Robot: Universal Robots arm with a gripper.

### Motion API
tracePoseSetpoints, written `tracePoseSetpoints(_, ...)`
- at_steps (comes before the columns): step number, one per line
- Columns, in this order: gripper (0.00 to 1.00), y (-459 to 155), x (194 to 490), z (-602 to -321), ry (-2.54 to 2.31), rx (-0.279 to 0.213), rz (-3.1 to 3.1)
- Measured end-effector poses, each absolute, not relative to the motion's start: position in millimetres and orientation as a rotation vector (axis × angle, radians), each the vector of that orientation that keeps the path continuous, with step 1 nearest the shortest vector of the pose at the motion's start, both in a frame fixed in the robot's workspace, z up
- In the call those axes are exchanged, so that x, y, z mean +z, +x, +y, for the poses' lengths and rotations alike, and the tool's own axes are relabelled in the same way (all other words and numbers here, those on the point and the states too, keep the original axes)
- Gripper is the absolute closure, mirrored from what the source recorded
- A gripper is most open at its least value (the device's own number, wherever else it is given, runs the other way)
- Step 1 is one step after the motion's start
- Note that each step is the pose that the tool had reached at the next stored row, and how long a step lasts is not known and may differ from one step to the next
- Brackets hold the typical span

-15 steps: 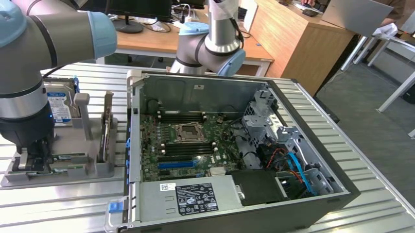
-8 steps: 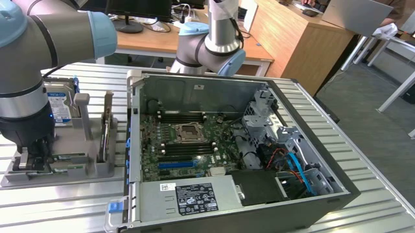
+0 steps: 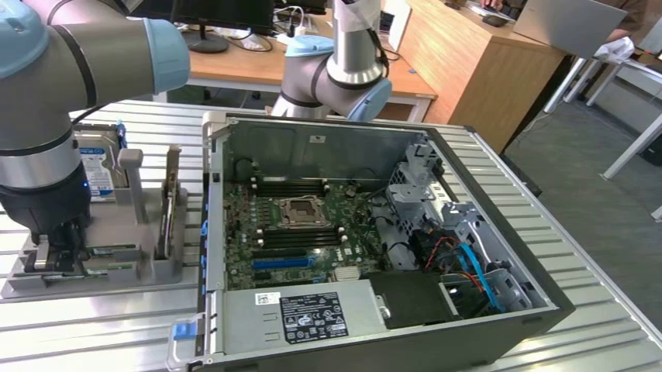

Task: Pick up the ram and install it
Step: 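Pick up the ram and move it above insertion slot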

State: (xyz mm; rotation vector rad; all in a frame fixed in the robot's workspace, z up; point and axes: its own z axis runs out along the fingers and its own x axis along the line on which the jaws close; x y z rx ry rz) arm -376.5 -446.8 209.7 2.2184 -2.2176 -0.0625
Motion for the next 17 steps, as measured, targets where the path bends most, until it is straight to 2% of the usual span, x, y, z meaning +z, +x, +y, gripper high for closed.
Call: tracePoseSetpoints(17,0.7,-361.9,209.7,-446.8,2.219,-0.063,-2.217)
